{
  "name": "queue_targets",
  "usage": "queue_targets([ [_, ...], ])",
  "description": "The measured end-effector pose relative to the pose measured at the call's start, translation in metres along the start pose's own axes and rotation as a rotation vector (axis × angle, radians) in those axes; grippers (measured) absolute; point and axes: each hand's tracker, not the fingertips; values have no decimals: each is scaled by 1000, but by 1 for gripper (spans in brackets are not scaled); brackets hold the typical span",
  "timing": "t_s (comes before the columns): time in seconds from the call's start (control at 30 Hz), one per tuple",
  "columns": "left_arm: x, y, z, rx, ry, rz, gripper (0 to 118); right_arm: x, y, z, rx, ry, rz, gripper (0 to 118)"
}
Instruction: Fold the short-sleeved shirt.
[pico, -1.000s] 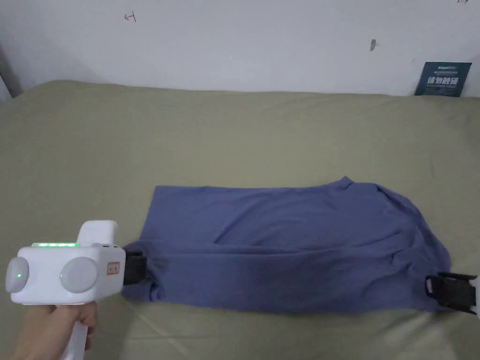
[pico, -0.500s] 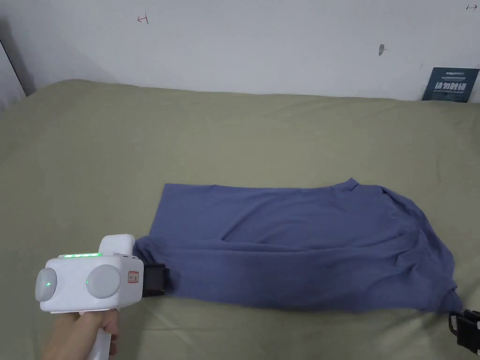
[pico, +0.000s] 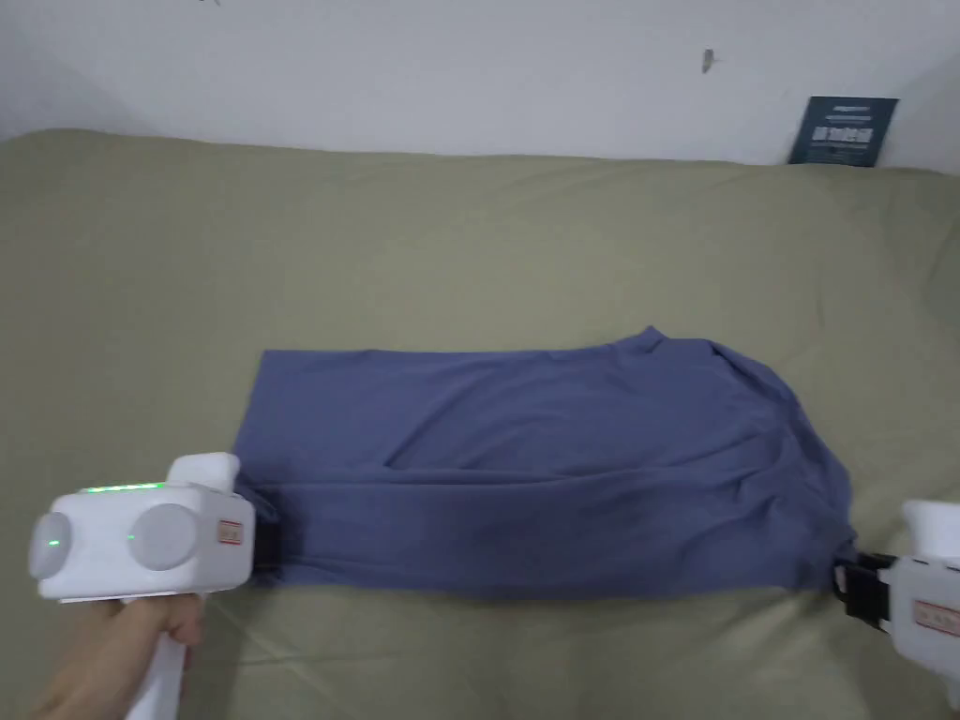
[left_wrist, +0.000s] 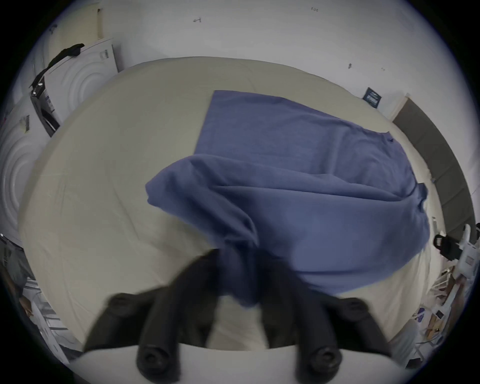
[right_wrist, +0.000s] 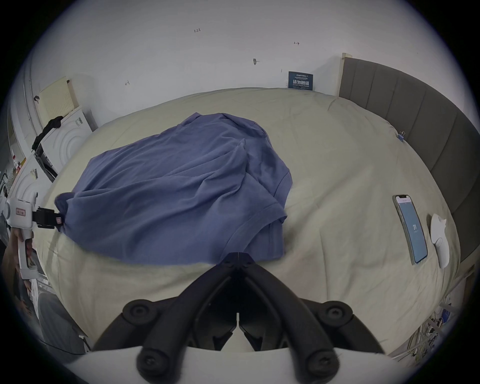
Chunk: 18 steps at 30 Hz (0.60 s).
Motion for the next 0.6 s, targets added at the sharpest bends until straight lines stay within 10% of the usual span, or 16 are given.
queue_targets([
  [0.43,15,0,5,-1,30,-32,14,27,39,-37,-115,50,-89,5],
  [0.47,15,0,5,-2,30,-31,14,28,41,-41,-140,62,-110,20],
  [0.53,16,0,5,-3,31,-32,14,25,43,-43,-145,56,-122,99],
  [0.6,15,1,4,-2,30,-29,14,23,40,-47,-146,59,-118,115],
])
